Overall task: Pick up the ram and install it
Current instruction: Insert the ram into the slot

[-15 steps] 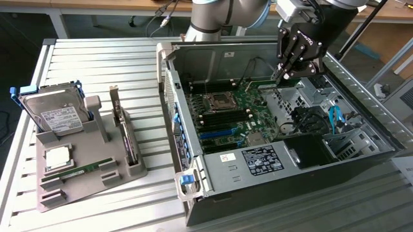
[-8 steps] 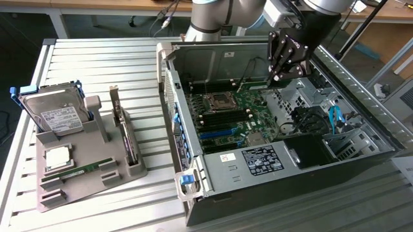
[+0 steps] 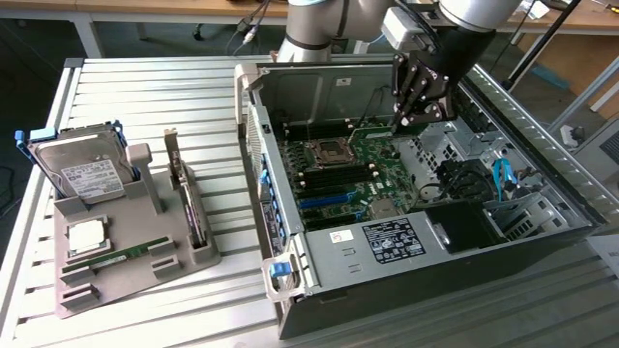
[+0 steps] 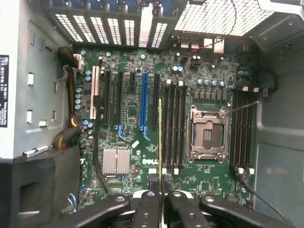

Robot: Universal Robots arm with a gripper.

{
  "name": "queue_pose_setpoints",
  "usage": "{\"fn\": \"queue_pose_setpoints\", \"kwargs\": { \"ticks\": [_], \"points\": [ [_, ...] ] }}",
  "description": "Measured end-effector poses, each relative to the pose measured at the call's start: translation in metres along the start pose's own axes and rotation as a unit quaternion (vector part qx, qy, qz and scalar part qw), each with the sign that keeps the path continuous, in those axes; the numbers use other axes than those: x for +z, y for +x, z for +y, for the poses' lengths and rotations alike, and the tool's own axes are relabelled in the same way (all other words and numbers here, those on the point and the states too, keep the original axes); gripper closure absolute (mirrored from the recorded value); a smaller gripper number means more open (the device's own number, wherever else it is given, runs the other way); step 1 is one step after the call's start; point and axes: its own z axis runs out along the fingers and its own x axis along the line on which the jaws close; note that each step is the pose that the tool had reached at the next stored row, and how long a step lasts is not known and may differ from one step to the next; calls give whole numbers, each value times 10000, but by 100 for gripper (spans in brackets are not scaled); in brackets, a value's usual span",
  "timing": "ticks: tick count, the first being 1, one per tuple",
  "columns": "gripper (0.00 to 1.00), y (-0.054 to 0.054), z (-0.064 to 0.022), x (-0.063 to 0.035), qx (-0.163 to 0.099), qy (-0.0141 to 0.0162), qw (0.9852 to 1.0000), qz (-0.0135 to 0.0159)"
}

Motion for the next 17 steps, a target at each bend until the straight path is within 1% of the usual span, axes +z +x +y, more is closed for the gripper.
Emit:
{"fn": "queue_pose_setpoints", "kwargs": {
  "ticks": [2,5,7,8,12,14,17],
  "points": [
    [87,-8,28,41,0,-1,10000,1],
    [87,-17,74,140,0,0,10000,0],
    [87,-19,93,179,0,0,10000,0],
    [87,-24,107,224,0,0,10000,0],
    [87,-28,145,310,0,0,10000,0],
    [87,-25,170,377,0,0,10000,0],
    [87,-29,199,434,0,0,10000,-1]
  ]
}}
